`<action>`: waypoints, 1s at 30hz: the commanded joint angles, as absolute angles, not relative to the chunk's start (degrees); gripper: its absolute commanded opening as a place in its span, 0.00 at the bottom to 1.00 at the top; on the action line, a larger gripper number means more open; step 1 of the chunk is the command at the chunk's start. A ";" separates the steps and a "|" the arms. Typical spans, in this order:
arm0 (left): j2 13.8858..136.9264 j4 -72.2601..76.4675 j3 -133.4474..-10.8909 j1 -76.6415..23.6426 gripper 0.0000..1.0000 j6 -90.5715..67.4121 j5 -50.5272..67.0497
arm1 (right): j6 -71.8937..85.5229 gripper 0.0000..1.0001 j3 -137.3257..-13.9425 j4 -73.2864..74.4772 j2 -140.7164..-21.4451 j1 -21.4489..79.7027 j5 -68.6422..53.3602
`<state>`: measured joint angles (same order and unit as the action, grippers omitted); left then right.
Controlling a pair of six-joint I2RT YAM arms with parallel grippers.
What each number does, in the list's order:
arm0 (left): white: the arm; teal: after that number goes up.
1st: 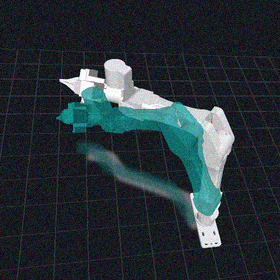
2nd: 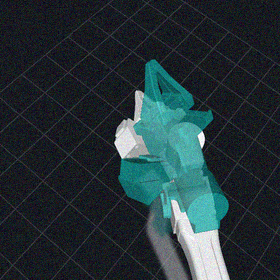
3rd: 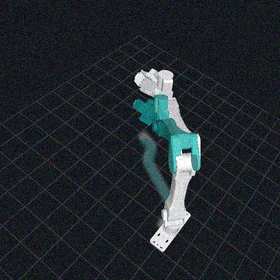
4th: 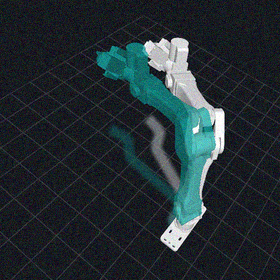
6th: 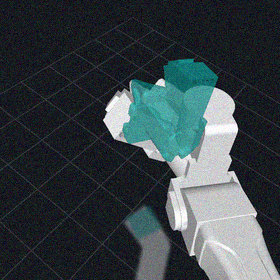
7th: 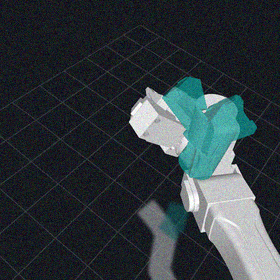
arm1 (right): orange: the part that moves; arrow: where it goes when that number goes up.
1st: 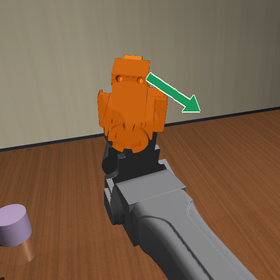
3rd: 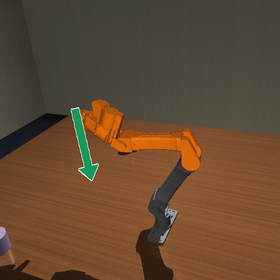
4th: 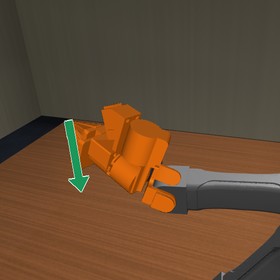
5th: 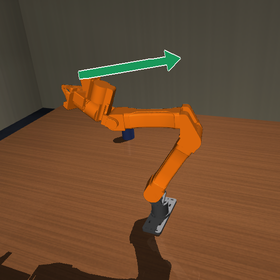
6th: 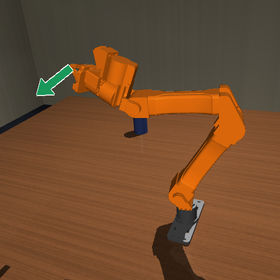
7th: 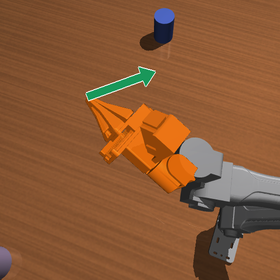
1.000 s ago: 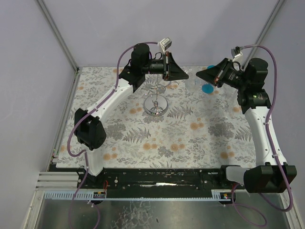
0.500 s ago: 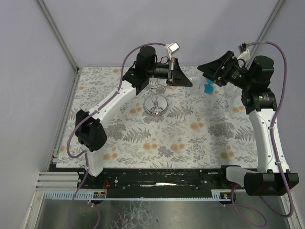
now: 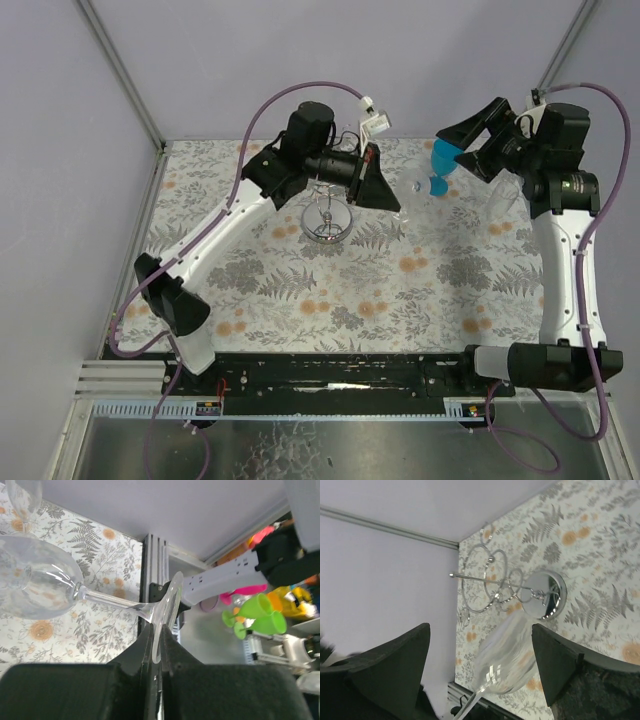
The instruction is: Take the wine glass off the wine glass rack
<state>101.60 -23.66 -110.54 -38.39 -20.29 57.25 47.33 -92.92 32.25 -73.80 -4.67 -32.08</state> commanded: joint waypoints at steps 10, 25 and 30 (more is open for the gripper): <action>93.29 -39.54 -101.55 -51.03 0.00 31.96 33.44 | 38.46 0.93 -96.28 47.88 -78.69 -7.55 -40.08; 90.24 -31.07 -87.84 -56.65 0.00 52.21 17.45 | 28.77 0.99 -88.86 54.17 -80.48 -7.82 -40.21; 89.58 -28.96 -83.69 -57.97 0.00 58.95 14.27 | 28.59 0.99 -86.75 53.01 -81.11 -7.82 -41.08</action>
<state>92.23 -37.26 -85.36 -56.86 49.91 18.74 30.26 -87.55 53.74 -80.86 -7.57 -38.70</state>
